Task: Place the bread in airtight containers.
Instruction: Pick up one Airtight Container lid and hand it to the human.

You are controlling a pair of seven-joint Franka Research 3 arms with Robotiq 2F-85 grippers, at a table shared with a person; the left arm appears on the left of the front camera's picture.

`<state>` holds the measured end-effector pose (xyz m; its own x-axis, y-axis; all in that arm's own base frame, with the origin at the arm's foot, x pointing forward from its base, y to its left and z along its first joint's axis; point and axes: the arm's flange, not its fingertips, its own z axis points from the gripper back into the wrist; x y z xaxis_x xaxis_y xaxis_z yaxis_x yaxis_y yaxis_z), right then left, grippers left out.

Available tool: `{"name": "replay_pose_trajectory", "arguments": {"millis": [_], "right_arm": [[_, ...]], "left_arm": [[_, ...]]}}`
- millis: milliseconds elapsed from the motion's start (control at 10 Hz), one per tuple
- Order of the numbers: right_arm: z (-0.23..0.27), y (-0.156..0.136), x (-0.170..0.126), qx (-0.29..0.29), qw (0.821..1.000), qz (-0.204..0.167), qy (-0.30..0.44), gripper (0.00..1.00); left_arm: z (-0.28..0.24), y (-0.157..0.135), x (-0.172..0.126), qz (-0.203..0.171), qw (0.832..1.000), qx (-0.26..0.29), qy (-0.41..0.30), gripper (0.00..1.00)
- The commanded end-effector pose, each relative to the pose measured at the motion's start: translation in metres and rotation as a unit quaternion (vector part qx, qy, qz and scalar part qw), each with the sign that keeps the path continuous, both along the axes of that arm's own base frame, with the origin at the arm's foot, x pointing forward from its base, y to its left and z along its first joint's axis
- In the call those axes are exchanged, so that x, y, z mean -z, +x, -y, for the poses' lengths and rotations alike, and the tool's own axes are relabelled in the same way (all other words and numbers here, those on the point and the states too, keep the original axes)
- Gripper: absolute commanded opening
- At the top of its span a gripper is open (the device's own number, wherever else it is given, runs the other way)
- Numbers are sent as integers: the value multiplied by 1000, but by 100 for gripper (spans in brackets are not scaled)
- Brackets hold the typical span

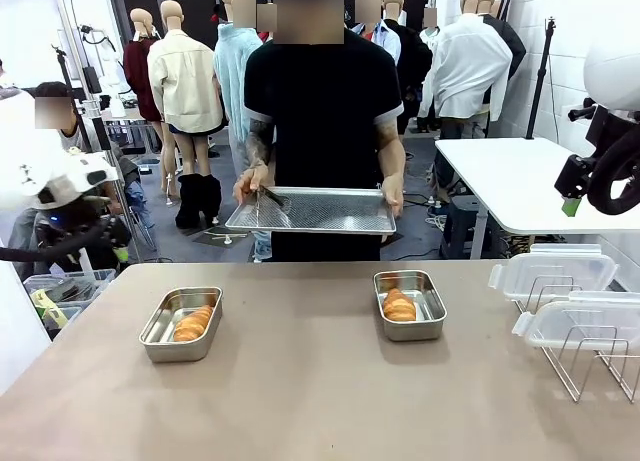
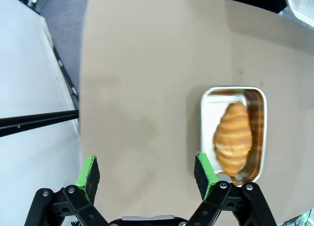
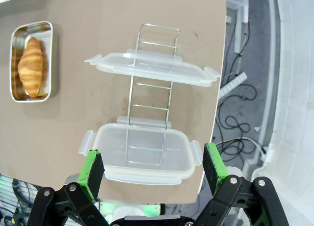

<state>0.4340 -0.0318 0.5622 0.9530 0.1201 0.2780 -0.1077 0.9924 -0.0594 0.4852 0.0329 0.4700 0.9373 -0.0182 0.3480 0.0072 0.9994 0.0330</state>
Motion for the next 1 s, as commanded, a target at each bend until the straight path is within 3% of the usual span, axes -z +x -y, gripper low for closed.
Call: {"name": "replay_pose_trajectory", "arguments": {"millis": [0, 200, 300, 900], "right_arm": [[-1, 2, -2, 8, 1000, -3, -6, 100], [-1, 2, -2, 8, 1000, -3, -6, 100], [-1, 2, -2, 8, 1000, -3, -6, 100], [-1, 2, -2, 8, 1000, -3, -6, 100]], "left_arm": [[-28, 9, -2, -11, 1000, -8, -2, 100], [-42, 31, 14, -40, 999, -5, -34, 100], [-33, 3, 1, -7, 1000, -16, -4, 100], [-33, 3, 1, -7, 1000, -16, -4, 100]]}}
